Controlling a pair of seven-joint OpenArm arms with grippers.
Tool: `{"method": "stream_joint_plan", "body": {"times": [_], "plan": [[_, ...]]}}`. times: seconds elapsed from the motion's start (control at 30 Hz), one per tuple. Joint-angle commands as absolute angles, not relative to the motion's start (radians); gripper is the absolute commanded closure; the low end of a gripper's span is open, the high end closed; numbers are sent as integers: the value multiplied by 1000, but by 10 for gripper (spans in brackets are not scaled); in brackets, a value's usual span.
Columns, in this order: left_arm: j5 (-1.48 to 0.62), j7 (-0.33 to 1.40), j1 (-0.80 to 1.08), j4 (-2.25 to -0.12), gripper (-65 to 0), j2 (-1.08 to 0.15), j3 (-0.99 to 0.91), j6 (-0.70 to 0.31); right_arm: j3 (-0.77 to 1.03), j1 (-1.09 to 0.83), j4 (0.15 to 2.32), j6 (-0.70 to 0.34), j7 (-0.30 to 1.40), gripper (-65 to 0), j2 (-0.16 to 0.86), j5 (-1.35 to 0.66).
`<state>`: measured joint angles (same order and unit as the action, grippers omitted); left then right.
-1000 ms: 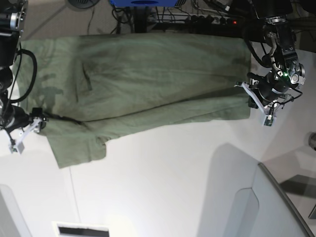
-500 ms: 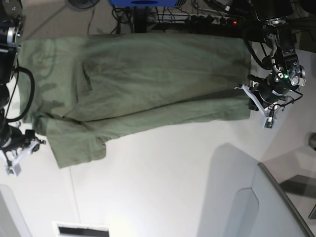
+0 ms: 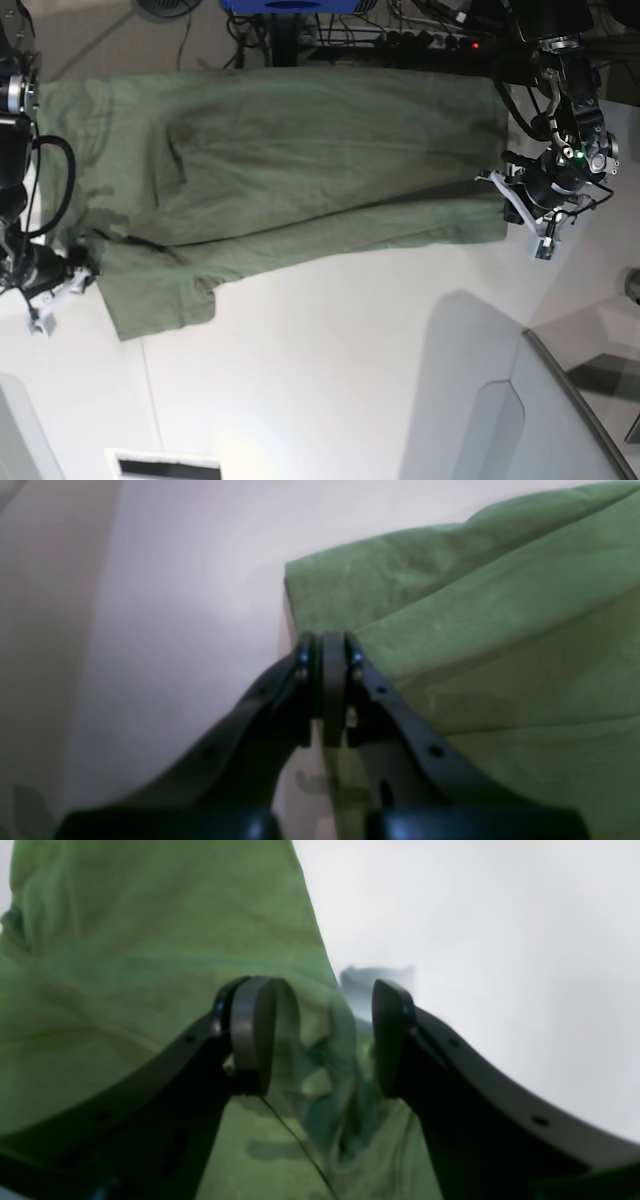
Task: Layout the t-shirt on the table in an organized manner, then fold the t-shirt properly
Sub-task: 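Open the right gripper and slide the left gripper along the fold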
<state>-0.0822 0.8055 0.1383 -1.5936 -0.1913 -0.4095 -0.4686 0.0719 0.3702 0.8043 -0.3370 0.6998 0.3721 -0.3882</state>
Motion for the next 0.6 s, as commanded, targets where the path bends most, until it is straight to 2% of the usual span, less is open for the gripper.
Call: {"method": "stream_joint_plan", "body": {"times": [0.0, 0.13, 0.3, 0.5, 0.57], "plan": [[-87, 792, 128, -1610, 0, -206, -414, -463, 74, 400, 819, -340, 685, -297, 392, -397], [-87, 792, 128, -1610, 0, -206, -414, -463, 74, 397, 819, -340, 685, -291, 394, -397], [-85, 792, 128, -1609, 0, -206, -414, -463, 74, 398, 820, -340, 685, -203, 394, -397], [-85, 792, 128, -1609, 0, -206, -414, -463, 74, 400, 820, -340, 685, -147, 394, -397], [-85, 792, 128, -1601, 0, -206, -414, -463, 74, 400, 820, -340, 685, -98, 394, -397]]}}
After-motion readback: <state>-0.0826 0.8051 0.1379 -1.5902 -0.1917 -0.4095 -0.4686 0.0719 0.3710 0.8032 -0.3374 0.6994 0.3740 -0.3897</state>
